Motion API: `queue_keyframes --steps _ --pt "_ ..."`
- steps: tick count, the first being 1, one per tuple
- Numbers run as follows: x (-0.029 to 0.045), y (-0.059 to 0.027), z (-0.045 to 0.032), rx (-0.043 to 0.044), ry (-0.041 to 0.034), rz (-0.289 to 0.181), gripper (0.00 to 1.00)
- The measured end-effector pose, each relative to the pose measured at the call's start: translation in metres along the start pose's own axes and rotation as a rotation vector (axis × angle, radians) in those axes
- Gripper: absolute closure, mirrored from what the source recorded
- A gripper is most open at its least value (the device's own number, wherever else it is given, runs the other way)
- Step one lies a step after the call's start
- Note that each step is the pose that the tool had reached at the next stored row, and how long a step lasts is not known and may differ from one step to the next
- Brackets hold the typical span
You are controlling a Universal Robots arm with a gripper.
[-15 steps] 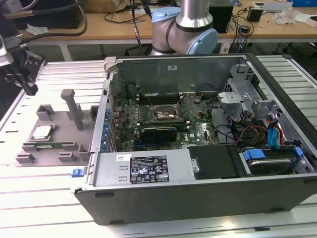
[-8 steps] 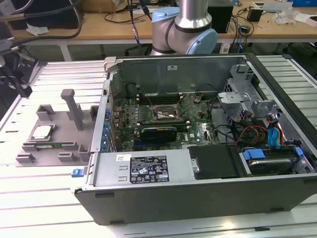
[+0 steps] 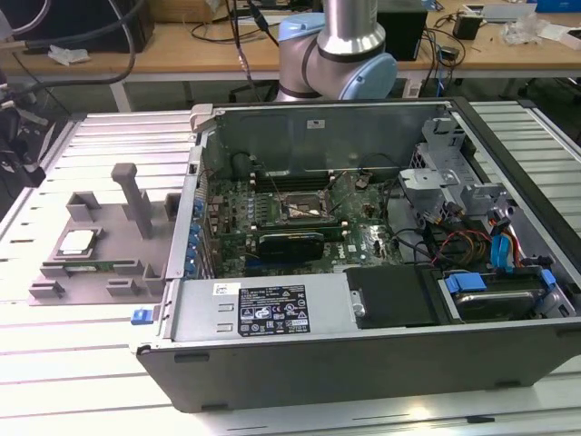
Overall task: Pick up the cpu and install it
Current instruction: 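Reach for the cpu, then pick up the cpu and move it towards the insertion slot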
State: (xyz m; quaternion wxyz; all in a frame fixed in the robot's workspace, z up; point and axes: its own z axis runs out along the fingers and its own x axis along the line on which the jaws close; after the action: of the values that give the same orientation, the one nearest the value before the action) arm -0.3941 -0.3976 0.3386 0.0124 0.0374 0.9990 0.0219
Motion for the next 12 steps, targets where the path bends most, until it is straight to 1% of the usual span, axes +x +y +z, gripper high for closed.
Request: queue_keyframes --steps 1,5,7,12 --pt "0.0002 0.0020 0.0031 -0.0002 -0.0002 0.000 0.89" --pt "0.0011 0.0115 0.0095 -0.0002 -0.0001 0.000 0.89" --pt "0.0015 0.0164 0.0145 -0.0004 -0.0003 0.000 0.89" --pt "0.0015 0.0165 0.0149 -0.0002 -0.0002 0.000 0.89"
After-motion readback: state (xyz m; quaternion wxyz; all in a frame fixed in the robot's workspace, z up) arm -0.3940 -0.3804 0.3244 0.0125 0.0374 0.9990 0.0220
